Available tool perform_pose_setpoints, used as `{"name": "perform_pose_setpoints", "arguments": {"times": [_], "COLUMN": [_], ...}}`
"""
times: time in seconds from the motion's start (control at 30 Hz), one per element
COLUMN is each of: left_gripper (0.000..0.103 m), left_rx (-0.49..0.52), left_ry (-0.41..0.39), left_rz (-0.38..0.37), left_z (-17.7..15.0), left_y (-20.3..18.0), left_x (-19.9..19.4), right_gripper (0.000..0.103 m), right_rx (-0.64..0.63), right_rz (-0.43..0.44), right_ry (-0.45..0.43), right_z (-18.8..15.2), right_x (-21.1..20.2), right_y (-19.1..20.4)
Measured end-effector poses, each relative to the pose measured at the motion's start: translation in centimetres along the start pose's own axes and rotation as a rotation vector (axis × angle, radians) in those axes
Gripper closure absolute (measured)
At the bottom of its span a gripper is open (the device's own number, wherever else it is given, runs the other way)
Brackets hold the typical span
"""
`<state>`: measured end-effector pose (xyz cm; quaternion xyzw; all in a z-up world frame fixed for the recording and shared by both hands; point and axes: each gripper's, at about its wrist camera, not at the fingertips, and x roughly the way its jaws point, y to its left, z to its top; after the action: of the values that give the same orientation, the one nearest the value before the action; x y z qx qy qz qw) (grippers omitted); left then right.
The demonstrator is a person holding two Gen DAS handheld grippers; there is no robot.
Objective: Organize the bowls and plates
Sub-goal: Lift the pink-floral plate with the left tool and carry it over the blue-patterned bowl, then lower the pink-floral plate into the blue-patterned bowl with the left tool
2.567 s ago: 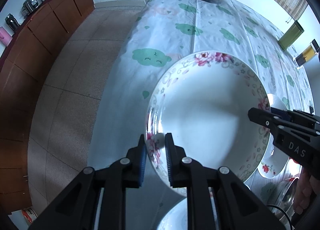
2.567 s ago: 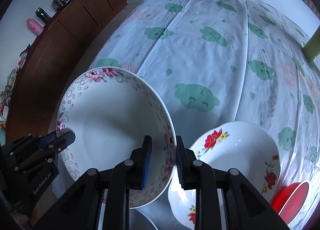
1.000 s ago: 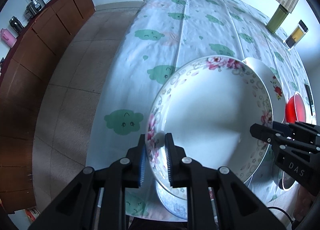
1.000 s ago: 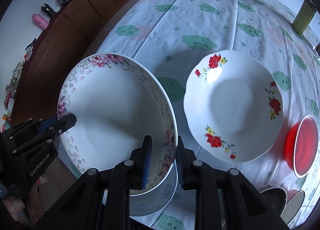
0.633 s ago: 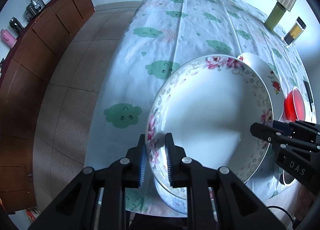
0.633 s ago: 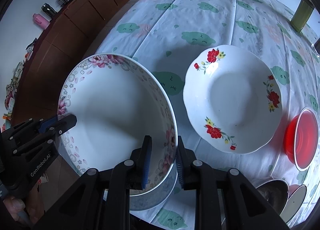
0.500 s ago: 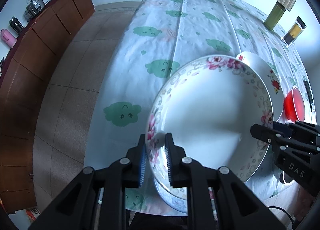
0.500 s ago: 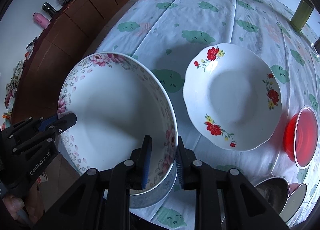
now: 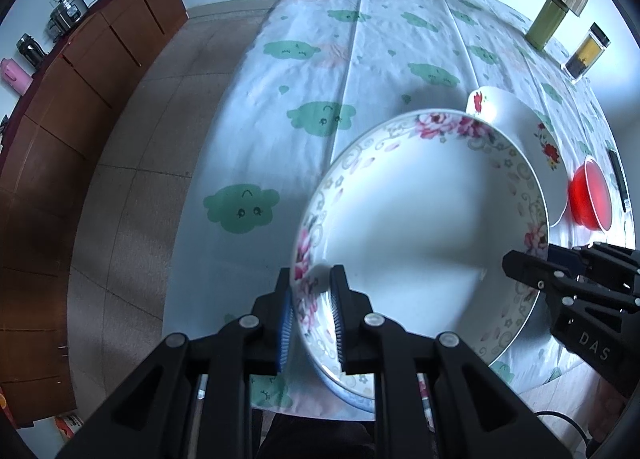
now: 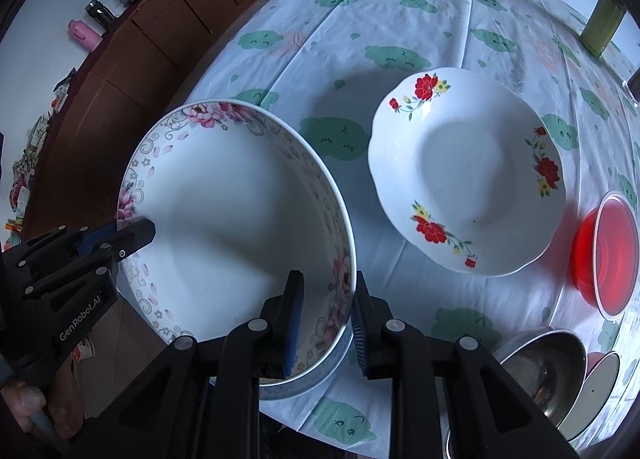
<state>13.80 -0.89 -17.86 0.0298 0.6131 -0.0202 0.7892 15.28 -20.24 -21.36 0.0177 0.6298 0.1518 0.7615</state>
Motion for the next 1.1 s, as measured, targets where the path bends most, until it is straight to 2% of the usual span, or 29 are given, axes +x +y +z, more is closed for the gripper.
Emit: {"name": "perform_pose_setpoints", "arguments": {"times": [1.1], "left_gripper": [0.086], "left_rx": [0.027], "left_ry": [0.064], "left_rz": [0.016], "left_z": [-2.0], "left_y": [-1.0], "left_x": [1.8], "right_gripper": [0.078], "right_rx": [-0.009], "right_rz": [0.014], "right_ry": [0.059], "right_z": [-1.4], "right_x": [1.6], "right_y": [-0.4]}}
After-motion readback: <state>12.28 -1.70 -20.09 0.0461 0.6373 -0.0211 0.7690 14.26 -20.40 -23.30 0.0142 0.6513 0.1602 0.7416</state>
